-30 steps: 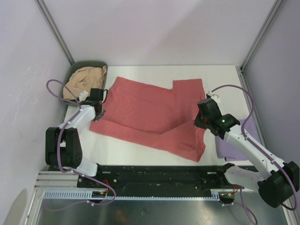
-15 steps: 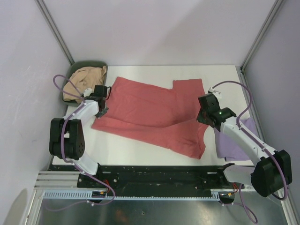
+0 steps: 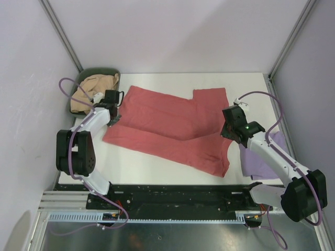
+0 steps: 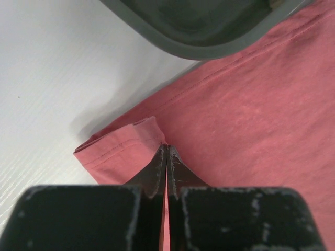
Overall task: Fold and stack the t-shirts
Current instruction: Fold the flattened tshirt in 1/3 of the way
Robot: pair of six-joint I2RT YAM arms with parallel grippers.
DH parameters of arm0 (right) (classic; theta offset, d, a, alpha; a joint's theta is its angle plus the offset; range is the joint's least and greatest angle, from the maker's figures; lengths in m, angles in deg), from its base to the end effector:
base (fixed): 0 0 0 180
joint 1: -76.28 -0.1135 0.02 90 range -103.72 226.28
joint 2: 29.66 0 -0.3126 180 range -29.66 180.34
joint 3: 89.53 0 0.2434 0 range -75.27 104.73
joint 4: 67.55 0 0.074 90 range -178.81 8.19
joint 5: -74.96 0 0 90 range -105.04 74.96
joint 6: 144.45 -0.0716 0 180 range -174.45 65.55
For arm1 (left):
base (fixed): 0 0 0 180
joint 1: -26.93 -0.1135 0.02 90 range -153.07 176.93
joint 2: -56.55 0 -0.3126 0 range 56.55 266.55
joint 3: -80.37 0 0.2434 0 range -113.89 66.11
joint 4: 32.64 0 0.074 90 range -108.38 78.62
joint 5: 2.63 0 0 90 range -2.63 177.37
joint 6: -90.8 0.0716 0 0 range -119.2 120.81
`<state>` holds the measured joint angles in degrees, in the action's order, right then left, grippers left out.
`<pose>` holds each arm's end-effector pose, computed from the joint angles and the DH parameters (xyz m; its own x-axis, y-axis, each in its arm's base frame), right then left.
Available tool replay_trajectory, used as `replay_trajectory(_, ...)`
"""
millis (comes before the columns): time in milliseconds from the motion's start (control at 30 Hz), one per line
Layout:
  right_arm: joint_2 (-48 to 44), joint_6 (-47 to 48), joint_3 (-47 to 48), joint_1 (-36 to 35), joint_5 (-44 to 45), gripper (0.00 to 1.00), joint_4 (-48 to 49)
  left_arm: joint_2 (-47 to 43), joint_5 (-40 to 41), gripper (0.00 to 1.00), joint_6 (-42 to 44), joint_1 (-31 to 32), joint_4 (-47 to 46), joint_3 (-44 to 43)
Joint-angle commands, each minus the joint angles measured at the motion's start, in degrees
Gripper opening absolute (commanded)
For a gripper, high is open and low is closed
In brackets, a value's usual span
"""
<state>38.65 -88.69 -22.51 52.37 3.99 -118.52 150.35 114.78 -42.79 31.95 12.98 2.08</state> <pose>0.2239 0.0737 0.2864 -0.7106 0.2668 -0.6511 0.2408 0.9616 0.1312 0.3432 0.0029 0.2399 -0.5327 -0.5676 -0.6277 -0.7056 0.7074 -0.0409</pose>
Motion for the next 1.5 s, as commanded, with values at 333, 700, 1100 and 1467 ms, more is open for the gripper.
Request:
replay_trajectory(333,-2.9,1.7,0.2,-0.4,-1.5,0.0,7.4,4.6,2.1,0.0,2.4,0.3,-0.7,-3.6)
replay_trajectory(700,0.6,3.7,1.6,-0.6,-2.4,0.0,10.8,5.3,2.1,0.0,2.1,0.3,-0.7,-3.9)
replay_trajectory(1100,2.6,5.3,5.1,-1.6,-1.8,0.0,11.6,5.9,2.0,0.0,2.2,0.3,-0.8,-4.2)
replay_trajectory(1467,12.5,5.7,5.7,3.7,-3.7,0.07,11.8,3.9,-2.1,0.35,5.5,0.3,-2.9,-4.3)
